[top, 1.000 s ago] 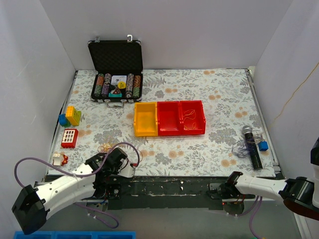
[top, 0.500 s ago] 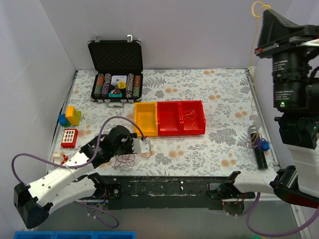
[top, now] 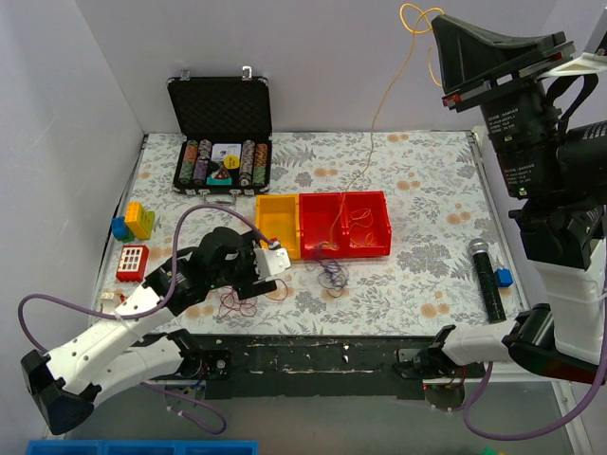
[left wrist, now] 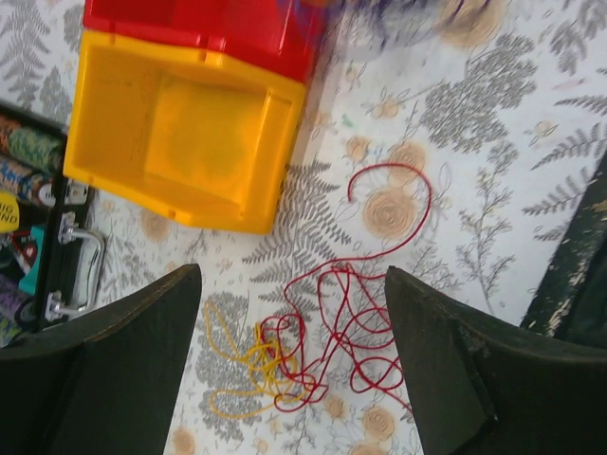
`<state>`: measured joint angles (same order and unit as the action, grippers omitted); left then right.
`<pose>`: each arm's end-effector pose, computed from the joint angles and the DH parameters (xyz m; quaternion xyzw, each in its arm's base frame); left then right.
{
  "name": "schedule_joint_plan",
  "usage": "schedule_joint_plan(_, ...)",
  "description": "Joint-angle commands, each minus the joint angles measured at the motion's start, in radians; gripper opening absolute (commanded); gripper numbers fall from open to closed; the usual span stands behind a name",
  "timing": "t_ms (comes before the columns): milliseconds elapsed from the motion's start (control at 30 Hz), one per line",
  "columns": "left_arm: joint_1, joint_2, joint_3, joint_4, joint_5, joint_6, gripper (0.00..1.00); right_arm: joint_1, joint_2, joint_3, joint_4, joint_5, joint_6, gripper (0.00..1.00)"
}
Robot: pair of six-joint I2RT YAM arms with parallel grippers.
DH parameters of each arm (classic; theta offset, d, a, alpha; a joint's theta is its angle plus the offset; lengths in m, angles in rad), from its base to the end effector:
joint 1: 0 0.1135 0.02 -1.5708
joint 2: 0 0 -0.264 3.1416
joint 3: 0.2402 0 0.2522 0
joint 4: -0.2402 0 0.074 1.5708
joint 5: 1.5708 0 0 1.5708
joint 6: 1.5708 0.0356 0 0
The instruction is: Untangle the cables
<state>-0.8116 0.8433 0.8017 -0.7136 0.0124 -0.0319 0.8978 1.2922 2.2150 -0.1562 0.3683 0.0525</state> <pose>0.1177 -0.1247 0.2853 0.3512 0.8482 -0.1675 0.3595 0.0877 0.0895 0.6732 -0.0041 0.4200 0.3501 0.8372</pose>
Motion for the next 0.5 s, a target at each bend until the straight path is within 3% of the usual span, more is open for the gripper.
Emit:
schedule_joint_plan(0, 0.003, -0.015, 0.036, 0.022, 0.19, -0.045, 0.79, 0.003, -0.037, -0.076, 0.03, -0.063, 0.11, 0.01)
schedule_joint_plan(267, 0.003, 0.062, 0.004, 0.08, 0.302, 0.01, 0.83, 0.004, -0.191, -0.403, 0.064, 0.026, 0.13, 0.01)
schedule_joint_plan(467, 0.002, 0.175, -0.07, 0.178, 0.304, 0.098, 0.84, 0.003, -0.261, -0.48, 0.057, 0.087, 0.081, 0.01)
